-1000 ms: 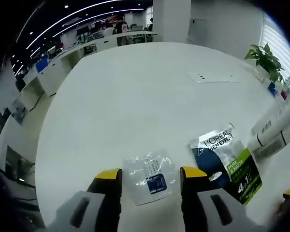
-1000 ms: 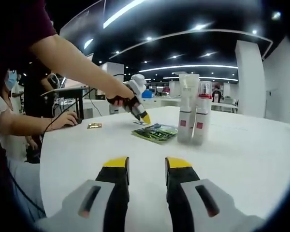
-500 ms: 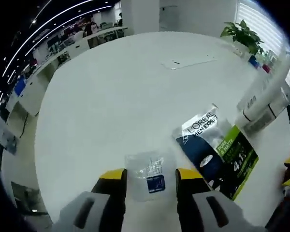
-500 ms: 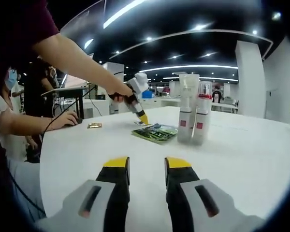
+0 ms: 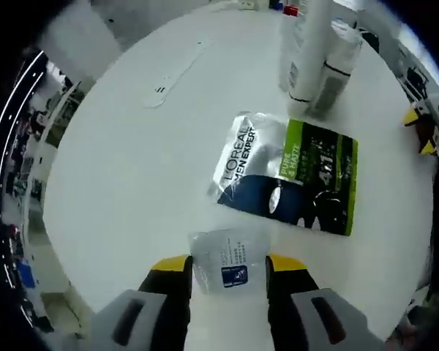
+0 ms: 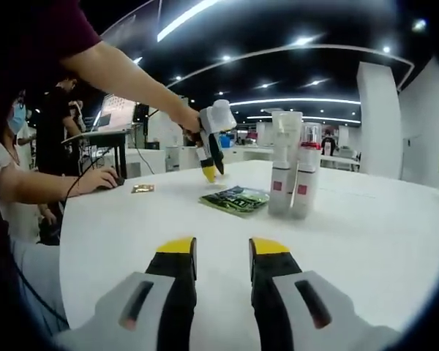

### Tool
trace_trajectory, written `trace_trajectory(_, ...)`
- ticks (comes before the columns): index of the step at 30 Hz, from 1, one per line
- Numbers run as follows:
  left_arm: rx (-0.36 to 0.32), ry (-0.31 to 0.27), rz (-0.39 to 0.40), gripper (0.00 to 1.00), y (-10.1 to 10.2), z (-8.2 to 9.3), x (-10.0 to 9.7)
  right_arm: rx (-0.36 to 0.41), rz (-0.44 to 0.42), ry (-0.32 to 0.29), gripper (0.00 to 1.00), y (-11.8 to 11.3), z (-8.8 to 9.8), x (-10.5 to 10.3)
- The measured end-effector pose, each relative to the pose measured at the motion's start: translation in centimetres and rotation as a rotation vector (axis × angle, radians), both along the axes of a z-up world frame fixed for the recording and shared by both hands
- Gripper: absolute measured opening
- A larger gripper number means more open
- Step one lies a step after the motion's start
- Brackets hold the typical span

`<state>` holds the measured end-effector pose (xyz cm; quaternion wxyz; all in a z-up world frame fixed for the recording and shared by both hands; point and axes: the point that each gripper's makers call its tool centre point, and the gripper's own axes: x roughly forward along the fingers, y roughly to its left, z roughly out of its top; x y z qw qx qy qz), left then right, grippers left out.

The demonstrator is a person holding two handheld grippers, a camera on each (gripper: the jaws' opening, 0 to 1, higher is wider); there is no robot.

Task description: Arrange the skincare products in the storage area until every visible bottle or jar stands upright without overlapping.

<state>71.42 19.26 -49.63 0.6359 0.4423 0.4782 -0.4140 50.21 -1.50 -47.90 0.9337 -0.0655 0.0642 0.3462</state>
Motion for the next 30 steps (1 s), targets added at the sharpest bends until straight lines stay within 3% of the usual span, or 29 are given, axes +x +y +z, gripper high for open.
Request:
trace_trajectory(2,0.052,-0.012,-0.092,0.41,0.1,0.2,0.4,0.000,-0.003,0.000,0.27,0.0,0.0,0.0)
trace_trajectory(6,0.093,0.011,-0.177,0.41,0.0,-0.1,0.4,-0.001,-0.007,0.000,0.27,-0.1,0.0,0.1)
trace_trajectory(13,0.080,0.051,-0.306,0.41,-1.1,-0.8,0.3,-0.007,-0.010,-0.003,0.27,-0.2,-0.1,0.1)
trace_trajectory(17,0.148,0.065,-0.347,0.41,0.0,-1.8,0.4,-0.007,-0.019,-0.004,0.27,-0.3,0.0,0.2)
trace_trajectory(25,0.142,0.074,-0.355,0.41,0.0,-2.3,0.7,-0.022,-0.016,-0.004,0.27,-0.2,-0.2,0.2)
trace_trajectory(30,0.103,0.083,-0.336,0.41,-0.8,-2.3,0.5,-0.026,-0.013,-0.004,0.26,-0.1,-0.3,0.2)
